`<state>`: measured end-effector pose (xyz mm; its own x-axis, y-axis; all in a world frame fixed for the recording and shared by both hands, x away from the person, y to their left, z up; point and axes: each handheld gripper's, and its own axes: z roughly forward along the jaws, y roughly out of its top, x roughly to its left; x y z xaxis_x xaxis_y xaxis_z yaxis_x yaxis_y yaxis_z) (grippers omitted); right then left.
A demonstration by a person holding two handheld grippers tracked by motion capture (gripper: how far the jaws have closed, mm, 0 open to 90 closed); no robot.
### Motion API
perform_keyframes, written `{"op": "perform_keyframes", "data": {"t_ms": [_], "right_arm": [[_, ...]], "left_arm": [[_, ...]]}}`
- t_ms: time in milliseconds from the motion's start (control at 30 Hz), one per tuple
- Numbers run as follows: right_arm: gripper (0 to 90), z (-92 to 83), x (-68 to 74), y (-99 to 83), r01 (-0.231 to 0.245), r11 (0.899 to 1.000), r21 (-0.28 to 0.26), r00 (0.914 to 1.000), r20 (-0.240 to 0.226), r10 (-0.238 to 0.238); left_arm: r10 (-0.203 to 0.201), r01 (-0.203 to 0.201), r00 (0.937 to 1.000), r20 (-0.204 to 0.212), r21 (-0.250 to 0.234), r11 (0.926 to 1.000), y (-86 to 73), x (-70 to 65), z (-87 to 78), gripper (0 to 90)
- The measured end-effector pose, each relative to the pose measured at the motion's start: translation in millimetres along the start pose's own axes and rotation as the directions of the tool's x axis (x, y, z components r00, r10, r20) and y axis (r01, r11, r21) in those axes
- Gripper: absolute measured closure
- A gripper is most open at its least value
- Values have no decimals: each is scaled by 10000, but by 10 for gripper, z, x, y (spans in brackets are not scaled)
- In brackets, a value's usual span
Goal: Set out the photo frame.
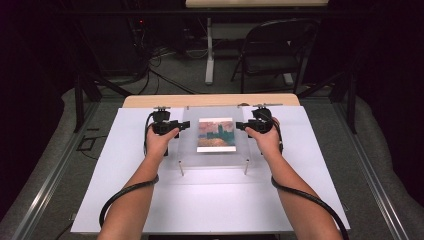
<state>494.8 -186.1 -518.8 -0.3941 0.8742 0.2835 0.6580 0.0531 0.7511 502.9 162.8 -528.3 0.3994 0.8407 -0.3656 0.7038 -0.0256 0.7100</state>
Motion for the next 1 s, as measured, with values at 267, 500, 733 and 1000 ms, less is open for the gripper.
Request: {"op": "perform_keyframes", "data": {"t_ms": [267,500,733,1000], "right_arm": [[358,72,7,-61,-310,9990,309,9993,-215,316],[340,95,29,-86,-309,9982,520,9993,-202,320],[329,150,-16,-123,-642,9950,764,9974,-266,664],[298,185,-63,-169,-1232,9906,599,9902,-586,1267]], "left_arm": [[15,-14,10000,-23,331,9995,-68,-24,93,354],[-177,170,9998,117,598,9981,-102,4,113,342],[-457,443,9985,285,481,9979,-127,24,144,309],[-723,698,9953,640,410,9967,-176,46,149,279]]}}
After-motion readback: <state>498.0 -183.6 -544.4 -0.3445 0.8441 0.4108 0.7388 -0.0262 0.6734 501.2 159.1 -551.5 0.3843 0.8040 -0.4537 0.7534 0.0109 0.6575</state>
